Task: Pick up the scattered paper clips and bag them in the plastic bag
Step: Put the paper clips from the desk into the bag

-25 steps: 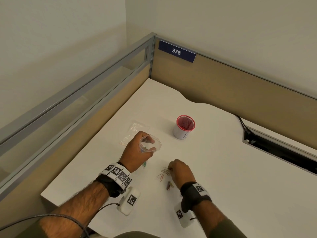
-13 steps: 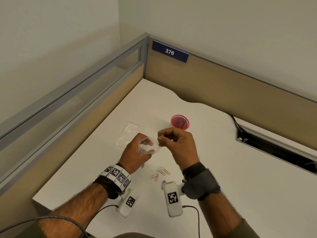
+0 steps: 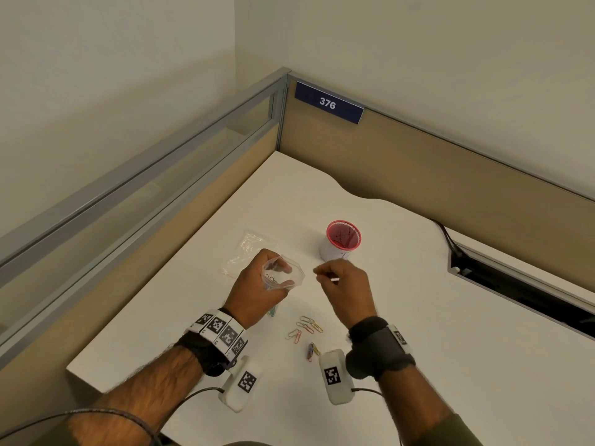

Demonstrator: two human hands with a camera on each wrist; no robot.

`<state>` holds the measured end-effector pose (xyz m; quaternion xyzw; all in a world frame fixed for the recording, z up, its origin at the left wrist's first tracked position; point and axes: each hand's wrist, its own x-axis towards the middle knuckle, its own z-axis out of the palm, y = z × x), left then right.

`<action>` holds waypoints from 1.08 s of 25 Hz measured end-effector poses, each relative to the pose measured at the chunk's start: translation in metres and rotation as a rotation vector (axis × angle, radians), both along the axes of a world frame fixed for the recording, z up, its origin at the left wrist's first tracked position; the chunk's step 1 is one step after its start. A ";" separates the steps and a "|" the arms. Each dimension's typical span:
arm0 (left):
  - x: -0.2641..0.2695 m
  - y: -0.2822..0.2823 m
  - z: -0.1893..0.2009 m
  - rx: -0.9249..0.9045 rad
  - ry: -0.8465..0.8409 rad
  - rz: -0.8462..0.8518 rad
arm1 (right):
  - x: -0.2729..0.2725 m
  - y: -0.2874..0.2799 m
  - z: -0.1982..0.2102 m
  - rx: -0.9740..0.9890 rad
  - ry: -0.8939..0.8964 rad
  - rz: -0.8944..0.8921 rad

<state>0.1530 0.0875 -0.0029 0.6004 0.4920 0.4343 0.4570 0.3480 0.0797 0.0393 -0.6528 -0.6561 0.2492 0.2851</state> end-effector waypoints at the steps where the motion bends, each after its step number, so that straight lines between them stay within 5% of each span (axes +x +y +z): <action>1: -0.002 0.000 -0.001 0.000 -0.005 0.000 | 0.006 0.001 -0.020 -0.079 -0.128 0.022; 6: -0.009 0.002 -0.001 0.009 -0.008 0.026 | 0.001 -0.010 -0.091 -0.388 -0.403 0.231; 12: -0.009 0.003 -0.001 0.010 -0.008 0.026 | -0.012 -0.023 -0.103 -0.225 -0.582 0.485; 20: -0.009 0.005 0.003 0.015 -0.006 0.048 | 0.038 -0.043 -0.090 -0.332 -0.431 0.305; 27: -0.007 0.003 0.000 0.014 -0.022 0.038 | 0.005 -0.066 -0.100 -0.381 -0.505 0.213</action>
